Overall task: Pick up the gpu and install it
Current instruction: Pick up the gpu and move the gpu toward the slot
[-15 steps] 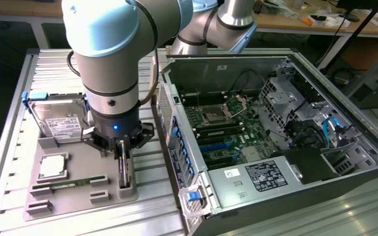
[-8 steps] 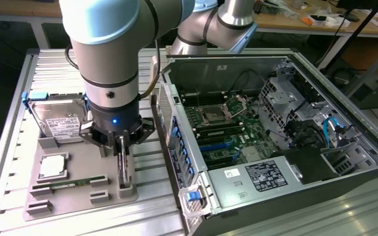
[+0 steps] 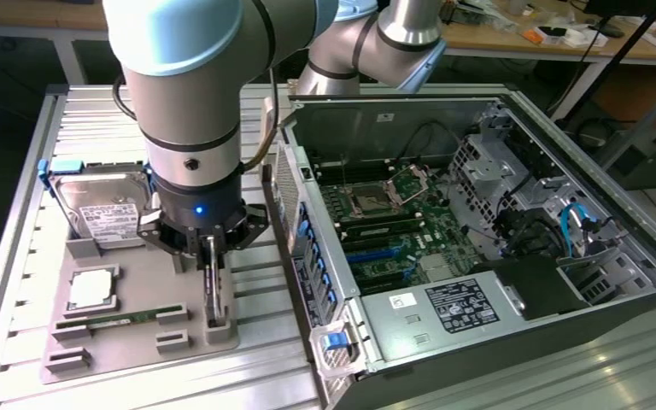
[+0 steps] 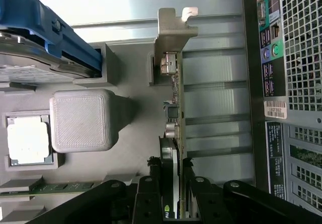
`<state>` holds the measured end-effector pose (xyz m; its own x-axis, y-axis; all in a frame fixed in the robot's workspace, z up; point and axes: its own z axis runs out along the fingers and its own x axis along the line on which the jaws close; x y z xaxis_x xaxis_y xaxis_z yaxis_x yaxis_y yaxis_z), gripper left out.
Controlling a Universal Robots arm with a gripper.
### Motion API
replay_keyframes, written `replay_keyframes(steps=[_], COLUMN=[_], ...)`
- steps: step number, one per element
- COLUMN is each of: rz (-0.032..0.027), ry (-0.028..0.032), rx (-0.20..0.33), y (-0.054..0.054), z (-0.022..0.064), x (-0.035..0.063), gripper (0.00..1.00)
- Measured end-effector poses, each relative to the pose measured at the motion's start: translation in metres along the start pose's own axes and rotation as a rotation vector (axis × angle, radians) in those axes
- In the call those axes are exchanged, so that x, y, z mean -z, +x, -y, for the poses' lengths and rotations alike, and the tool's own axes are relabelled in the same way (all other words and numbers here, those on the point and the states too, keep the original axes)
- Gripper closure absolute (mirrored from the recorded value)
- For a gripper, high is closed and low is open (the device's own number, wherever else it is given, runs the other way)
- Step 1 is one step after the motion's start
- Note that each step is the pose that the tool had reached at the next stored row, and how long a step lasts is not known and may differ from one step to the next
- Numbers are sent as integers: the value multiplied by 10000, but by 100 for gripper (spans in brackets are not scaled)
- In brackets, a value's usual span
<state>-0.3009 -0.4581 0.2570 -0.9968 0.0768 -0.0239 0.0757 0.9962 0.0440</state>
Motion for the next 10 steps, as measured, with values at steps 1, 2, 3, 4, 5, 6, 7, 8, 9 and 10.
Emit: replay_keyframes(steps=[1, 2, 3, 4, 5, 6, 7, 8, 9, 10], rz=[-3, -1, -1, -1, 0, 1, -1, -2, -2, -4], ry=[3, 1, 0, 1, -1, -2, -1, -1, -2, -3], rx=[4, 5, 5, 6, 11, 21, 34, 49, 70, 100], y=[0, 0, -1, -2, -3, -4, -4, -5, -6, -7], z=[0, -1, -2, -3, -5, -7, -8, -10, -11, -13], x=[14, 30, 55, 82, 113, 147, 182, 217, 253, 285], gripper=[73, 73, 73, 73, 73, 73, 73, 73, 73, 73])
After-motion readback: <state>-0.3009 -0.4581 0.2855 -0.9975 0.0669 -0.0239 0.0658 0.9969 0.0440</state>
